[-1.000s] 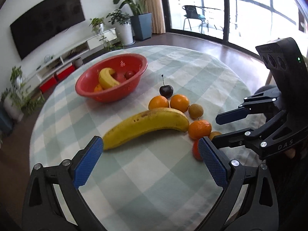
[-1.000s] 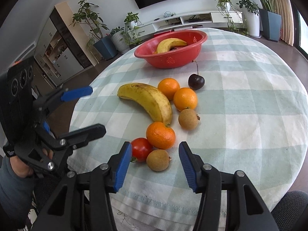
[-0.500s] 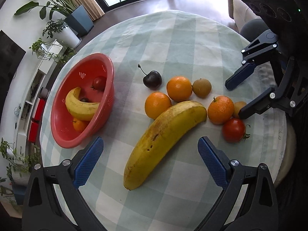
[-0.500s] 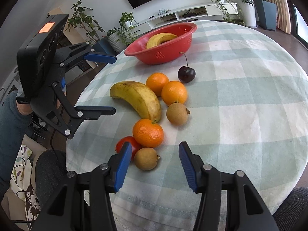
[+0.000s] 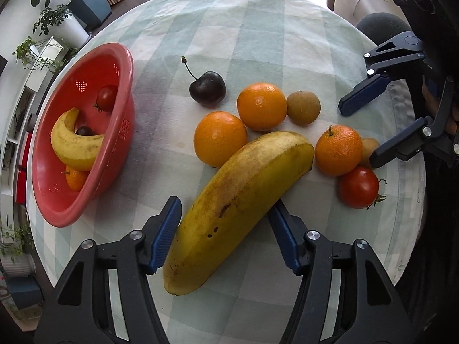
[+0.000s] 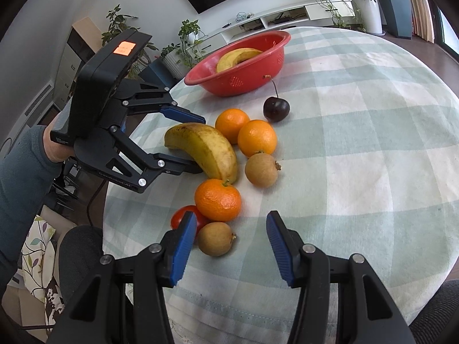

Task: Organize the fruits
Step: 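Lower the left tool onto the second banana and close on it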

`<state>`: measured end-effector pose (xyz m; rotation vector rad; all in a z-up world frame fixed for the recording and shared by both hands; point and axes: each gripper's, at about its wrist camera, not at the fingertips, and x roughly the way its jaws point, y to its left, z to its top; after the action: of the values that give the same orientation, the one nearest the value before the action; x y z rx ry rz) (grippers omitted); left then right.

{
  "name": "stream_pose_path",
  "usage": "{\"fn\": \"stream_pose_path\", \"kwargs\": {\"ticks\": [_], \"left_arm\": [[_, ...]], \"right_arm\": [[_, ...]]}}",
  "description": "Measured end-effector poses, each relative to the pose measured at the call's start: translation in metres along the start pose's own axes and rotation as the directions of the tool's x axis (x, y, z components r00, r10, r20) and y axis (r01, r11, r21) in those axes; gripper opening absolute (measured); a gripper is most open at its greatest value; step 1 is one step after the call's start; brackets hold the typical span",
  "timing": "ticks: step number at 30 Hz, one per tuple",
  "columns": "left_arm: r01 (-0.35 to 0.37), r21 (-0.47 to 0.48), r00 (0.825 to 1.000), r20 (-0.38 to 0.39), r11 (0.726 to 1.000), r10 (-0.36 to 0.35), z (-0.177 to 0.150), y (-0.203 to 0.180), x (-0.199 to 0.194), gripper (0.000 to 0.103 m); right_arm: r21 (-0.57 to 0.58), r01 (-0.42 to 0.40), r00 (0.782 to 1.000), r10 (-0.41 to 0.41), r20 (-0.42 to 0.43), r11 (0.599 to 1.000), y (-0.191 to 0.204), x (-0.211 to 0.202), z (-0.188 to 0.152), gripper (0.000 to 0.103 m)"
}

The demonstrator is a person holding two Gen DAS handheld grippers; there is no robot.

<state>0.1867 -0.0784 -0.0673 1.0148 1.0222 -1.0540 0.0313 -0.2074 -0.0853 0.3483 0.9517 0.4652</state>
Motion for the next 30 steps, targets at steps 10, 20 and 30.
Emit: {"fn": "stream_pose_path", "kwargs": {"ticks": [10, 20, 30], "left_arm": [[-0.045, -0.016, 0.999, 0.019, 0.999, 0.046, 0.007, -0.008, 0.004, 0.057], [-0.097, -0.095, 0.994, 0.040, 0.991, 0.101, 0.005, -0.011, 0.005, 0.051], [-0.103, -0.268, 0.984, 0.112, 0.958, 0.137, -0.018, -0.010, -0.009, 0.041]], "right_arm": [[-0.005, 0.009, 1.000, -0.009, -0.001, 1.000, 0.000, 0.002, 0.000, 0.055], [-0.005, 0.019, 1.000, -0.019, -0.005, 1.000, 0.003, 0.001, 0.000, 0.055], [0.008, 0.037, 0.999, -0.037, -0.010, 0.999, 0.003, -0.001, 0.001, 0.055]]}}
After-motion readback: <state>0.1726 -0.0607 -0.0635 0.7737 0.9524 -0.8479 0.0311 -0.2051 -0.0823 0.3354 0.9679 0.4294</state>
